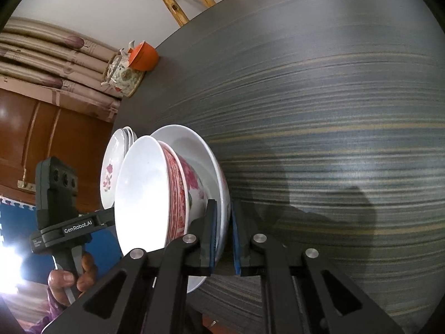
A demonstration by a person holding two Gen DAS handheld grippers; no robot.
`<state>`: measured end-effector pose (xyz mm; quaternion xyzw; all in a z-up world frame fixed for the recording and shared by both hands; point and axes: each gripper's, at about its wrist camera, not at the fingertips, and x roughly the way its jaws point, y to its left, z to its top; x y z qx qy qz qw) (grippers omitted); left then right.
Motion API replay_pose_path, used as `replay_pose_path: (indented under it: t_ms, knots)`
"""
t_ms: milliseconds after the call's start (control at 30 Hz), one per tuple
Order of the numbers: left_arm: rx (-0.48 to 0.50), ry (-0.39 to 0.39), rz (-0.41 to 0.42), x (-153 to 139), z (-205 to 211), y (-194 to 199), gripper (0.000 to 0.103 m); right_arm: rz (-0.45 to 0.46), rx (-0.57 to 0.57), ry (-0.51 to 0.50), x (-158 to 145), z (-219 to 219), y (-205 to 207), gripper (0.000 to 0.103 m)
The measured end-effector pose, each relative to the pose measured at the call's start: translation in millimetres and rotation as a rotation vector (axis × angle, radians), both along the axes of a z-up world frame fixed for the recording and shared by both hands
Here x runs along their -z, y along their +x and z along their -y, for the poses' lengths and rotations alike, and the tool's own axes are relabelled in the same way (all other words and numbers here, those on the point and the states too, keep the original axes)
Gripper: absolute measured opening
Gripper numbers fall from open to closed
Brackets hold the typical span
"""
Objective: Organize plates and bowls
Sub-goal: 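Lift and carry the nested bowls onto the plate stack with both tools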
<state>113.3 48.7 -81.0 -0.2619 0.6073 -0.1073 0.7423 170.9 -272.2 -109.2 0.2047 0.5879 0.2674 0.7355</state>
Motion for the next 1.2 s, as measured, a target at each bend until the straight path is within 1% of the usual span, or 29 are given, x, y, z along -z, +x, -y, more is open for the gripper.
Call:
replay_pose_path:
  t_ms: [300, 433, 567, 733, 933, 1200]
  knots:
    - [-0.002, 0.007, 0.004, -5.6, 0.1, -3.2, 0.004, -0.016, 0.005, 0.014, 2.1, -3.8, -8.6, 0.011]
    - [-0.003, 0.011, 0.014, -10.3, 1.8, -1.3, 0.004, -0.014, 0.006, 0.014, -1.2, -6.0, -13.1, 0.011]
    - [-0.010, 0.005, 0.028, -16.8, -6.1, -1.0, 0.004, -0.010, 0.005, 0.018, -7.6, -9.0, -15.0, 0.011]
    - [-0.030, 0.006, 0.048, -30.2, -20.1, -2.2, 0.004, 0.005, -0.008, 0.017, -19.9, -17.8, -14.7, 0.011]
    - [-0.067, 0.016, 0.070, -47.2, -43.7, -4.5, 0.004, 0.022, -0.035, 0.025, -36.8, -39.4, -12.5, 0.011]
    - [-0.155, 0.032, 0.084, -61.9, -93.5, -7.1, 0.004, 0.030, -0.090, 0.038, -51.2, -86.3, -2.3, 0.012]
